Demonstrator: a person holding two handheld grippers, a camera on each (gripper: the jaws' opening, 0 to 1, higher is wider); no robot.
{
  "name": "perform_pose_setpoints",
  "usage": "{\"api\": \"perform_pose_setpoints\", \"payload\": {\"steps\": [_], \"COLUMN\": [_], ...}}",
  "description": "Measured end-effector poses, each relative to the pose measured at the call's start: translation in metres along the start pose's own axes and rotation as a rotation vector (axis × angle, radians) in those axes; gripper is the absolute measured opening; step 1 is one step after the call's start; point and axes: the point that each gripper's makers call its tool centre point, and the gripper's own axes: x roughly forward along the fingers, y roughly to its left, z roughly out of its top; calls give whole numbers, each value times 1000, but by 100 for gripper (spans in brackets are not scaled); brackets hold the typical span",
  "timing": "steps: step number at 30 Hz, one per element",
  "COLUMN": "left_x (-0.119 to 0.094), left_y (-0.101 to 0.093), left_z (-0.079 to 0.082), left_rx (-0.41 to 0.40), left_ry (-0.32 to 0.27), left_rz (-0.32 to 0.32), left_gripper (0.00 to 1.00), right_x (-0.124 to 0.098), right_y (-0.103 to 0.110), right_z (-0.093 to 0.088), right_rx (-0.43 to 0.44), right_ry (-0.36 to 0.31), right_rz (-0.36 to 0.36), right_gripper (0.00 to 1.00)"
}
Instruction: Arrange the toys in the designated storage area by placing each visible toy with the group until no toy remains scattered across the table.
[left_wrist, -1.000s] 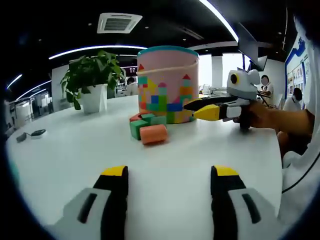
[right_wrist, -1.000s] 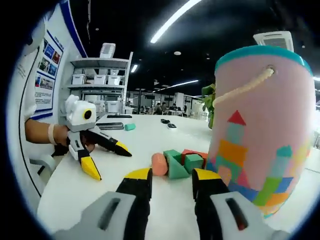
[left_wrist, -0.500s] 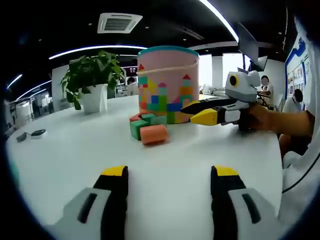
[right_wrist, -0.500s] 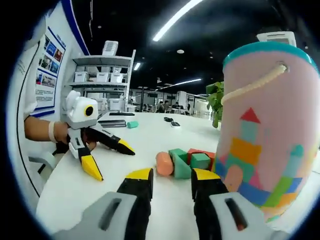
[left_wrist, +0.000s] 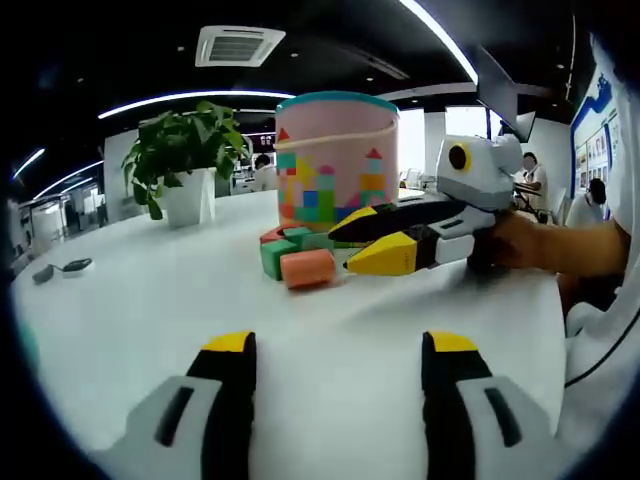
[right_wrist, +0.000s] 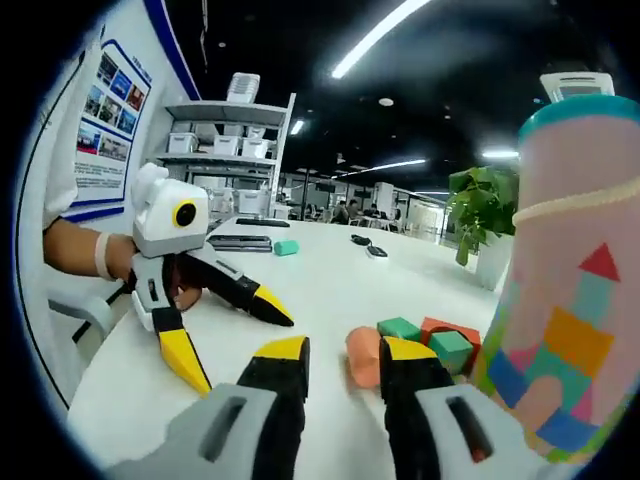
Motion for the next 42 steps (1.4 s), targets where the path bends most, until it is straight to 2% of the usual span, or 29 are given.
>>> {"api": "perform_pose_setpoints", "payload": {"steps": [5,11,13,23,30,34,42], "left_x": [0,1,1,2,2,2,2], "left_y": [0,1,2,3,3,3,2], "left_z": [0,-1,-1,-2,-2,-2,-2], "left_rx": [0,0,1,2,2,2,2], "left_ry": [0,0,0,0,-1,-1,-1], "left_rz": [0,-1,-1,-3,-2,-2,-1], "left_gripper": [69,69,68,68,68,68,68], "right_x": [12,12,13,16,22,26,24], "right_y": [1,-8,-11,-11,-14,-12,-15], "right_z": [-3,-9,-14,-25,-24,-25,-31], "right_rx": [-11,-9,-1,0,34,28,55], "right_ry": [22,39,70,123,132,139,163], "right_rz": [6,-21,-33,-37,-60,-59,-78], "right_gripper": [28,28,28,28,27,21,21]}}
